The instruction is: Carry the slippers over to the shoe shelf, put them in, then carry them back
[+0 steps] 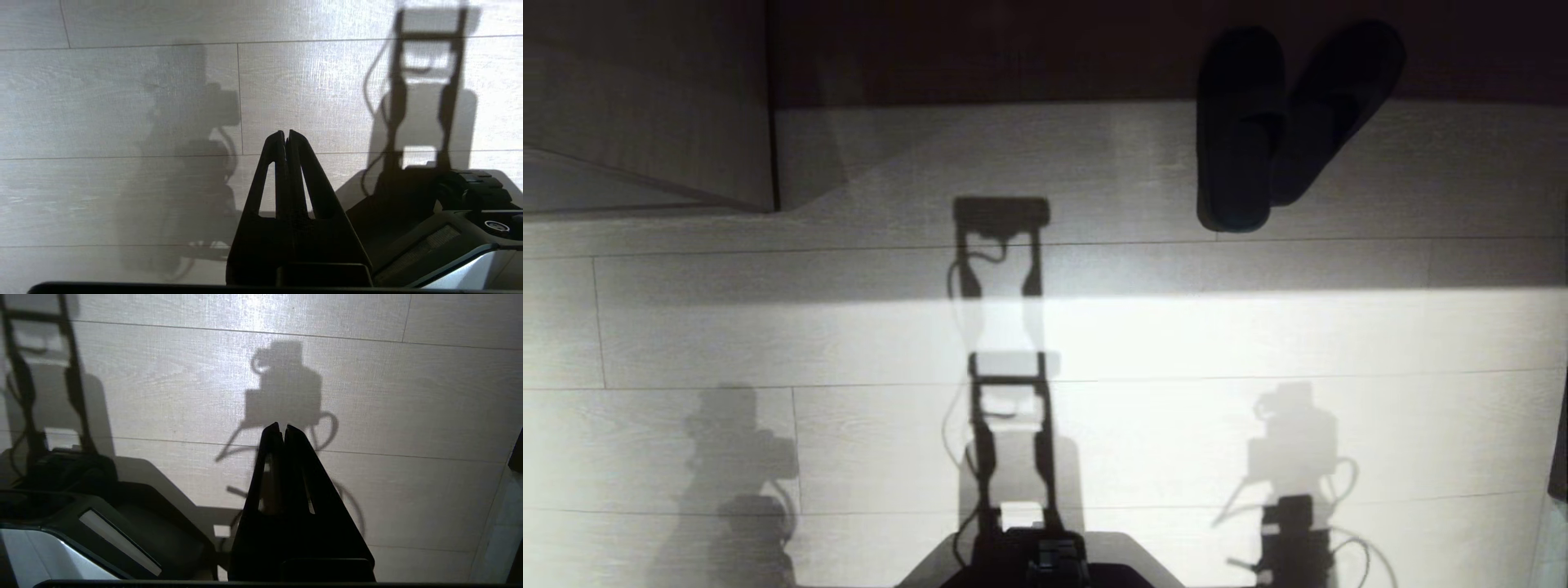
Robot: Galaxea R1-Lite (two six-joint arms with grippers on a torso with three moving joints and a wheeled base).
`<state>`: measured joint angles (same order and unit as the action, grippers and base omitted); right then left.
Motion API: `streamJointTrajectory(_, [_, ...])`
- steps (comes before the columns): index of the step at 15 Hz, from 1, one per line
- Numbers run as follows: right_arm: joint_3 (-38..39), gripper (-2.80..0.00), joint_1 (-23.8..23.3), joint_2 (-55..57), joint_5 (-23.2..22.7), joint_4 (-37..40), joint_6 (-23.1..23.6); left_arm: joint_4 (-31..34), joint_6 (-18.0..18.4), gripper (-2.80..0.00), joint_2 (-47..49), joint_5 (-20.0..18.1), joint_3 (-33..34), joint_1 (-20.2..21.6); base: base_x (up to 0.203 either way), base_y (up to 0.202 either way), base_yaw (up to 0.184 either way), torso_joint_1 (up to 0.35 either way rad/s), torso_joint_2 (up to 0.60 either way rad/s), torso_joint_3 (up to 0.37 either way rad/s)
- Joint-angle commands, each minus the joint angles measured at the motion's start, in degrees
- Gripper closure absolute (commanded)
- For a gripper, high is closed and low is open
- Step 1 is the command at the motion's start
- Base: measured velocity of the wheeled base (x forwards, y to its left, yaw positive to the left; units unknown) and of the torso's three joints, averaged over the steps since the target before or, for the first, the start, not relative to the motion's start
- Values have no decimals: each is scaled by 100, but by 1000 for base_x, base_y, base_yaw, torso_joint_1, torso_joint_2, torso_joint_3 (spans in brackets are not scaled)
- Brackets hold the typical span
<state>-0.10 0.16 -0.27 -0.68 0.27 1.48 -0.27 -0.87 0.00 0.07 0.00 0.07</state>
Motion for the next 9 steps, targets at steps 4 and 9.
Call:
streamJointTrajectory(4, [1, 0, 2, 27, -2, 0, 2, -8, -1, 0, 9, 1, 0, 1, 0, 0, 0, 1, 1, 202])
streamJointTrajectory(9, [1, 0, 2, 27, -2, 0, 2, -6, -1, 0, 9, 10, 0, 1, 0, 0, 0, 5, 3, 206])
